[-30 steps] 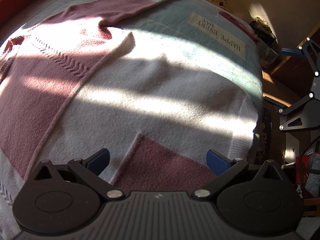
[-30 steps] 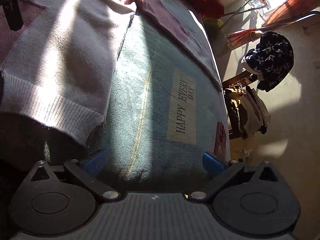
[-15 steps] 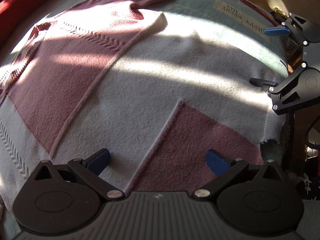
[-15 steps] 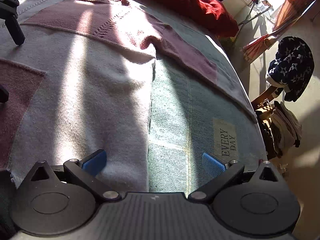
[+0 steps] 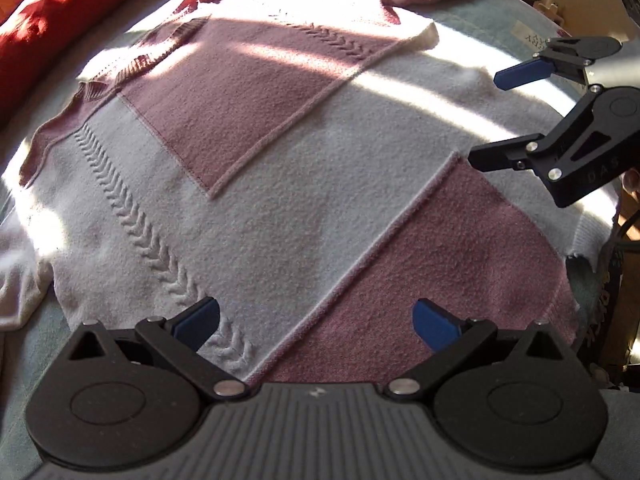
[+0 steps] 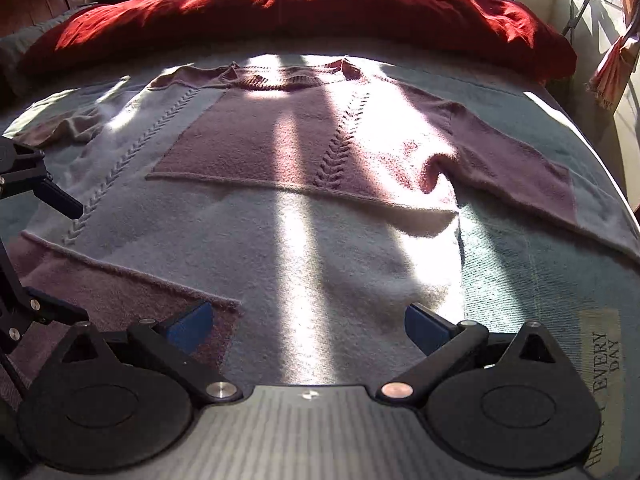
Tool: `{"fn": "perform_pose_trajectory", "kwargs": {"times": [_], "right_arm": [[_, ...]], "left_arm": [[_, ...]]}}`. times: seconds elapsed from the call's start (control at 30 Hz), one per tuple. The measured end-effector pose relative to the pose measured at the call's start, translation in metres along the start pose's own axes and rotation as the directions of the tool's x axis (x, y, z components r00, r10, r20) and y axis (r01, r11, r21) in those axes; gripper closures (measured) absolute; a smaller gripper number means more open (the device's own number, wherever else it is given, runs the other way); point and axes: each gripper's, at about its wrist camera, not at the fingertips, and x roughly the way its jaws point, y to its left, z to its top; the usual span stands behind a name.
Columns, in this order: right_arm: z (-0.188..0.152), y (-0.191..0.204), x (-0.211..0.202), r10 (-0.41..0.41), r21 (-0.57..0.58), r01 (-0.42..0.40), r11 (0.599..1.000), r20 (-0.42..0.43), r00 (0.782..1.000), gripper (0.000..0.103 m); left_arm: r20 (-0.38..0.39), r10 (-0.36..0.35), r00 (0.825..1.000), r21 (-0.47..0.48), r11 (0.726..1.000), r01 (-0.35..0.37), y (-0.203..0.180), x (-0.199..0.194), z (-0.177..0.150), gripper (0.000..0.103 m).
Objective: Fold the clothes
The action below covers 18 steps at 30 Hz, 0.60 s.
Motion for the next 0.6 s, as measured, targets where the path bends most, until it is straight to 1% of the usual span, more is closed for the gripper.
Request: {"fn": "perform_pose_trajectory", "kwargs": {"times": [0.03, 0.13, 0.23, 0.3, 0.37, 0.47, 0.53, 0.6], "right_arm": [[0.001, -0.002, 0.01, 0.012, 0.03, -0.011, 0.999, -0.031, 0.999, 0.0], [-0.007, -0.003, 0.021, 0.008, 0.051, -0.005, 0.999, -0.053, 0.999, 0.0], [-0.012, 0.002, 0.023, -0.009, 0.013, 0.01, 1.0, -0.064, 0.998, 0.0], [-0.012, 0.002, 0.024, -0.013, 0.013, 0.014, 1.0, -0.068, 0.998, 0.0], [-0.013, 0.0, 0.023, -0.013, 0.016, 0.015, 1.0, -0.073, 0.997, 0.0], [-0.013, 0.0, 0.023, -0.015, 0.012, 0.016, 1.0, -0.072, 0.997, 0.0], [-0.014, 0.0, 0.022, -0.015, 0.009, 0.016, 1.0, -0.065, 0.998, 0.0], [-0.014, 0.0, 0.022, -0.013, 0.007, 0.014, 1.0, -0.061, 0.998, 0.0]], "left_arm": [[-0.003, 0.005, 1.0, -0.021, 1.0, -0.005, 0.002, 0.002, -0.005, 0.001], [-0.018, 0.0, 1.0, -0.088, 0.996, -0.001, 0.0, 0.005, -0.025, 0.001], [-0.024, 0.004, 1.0, -0.149, 0.989, -0.007, -0.014, -0.003, -0.051, 0.001], [-0.046, -0.019, 0.999, -0.197, 0.98, 0.009, -0.022, -0.009, -0.066, 0.001], [-0.067, -0.029, 0.997, -0.219, 0.976, 0.013, -0.028, -0.014, -0.076, 0.001], [-0.072, -0.03, 0.997, -0.211, 0.977, 0.014, -0.035, -0.025, -0.081, 0.001], [-0.021, -0.023, 1.0, -0.22, 0.975, 0.018, -0.036, -0.031, -0.074, 0.001], [0.001, -0.012, 1.0, -0.222, 0.975, 0.012, -0.037, -0.028, -0.069, 0.001]]}}
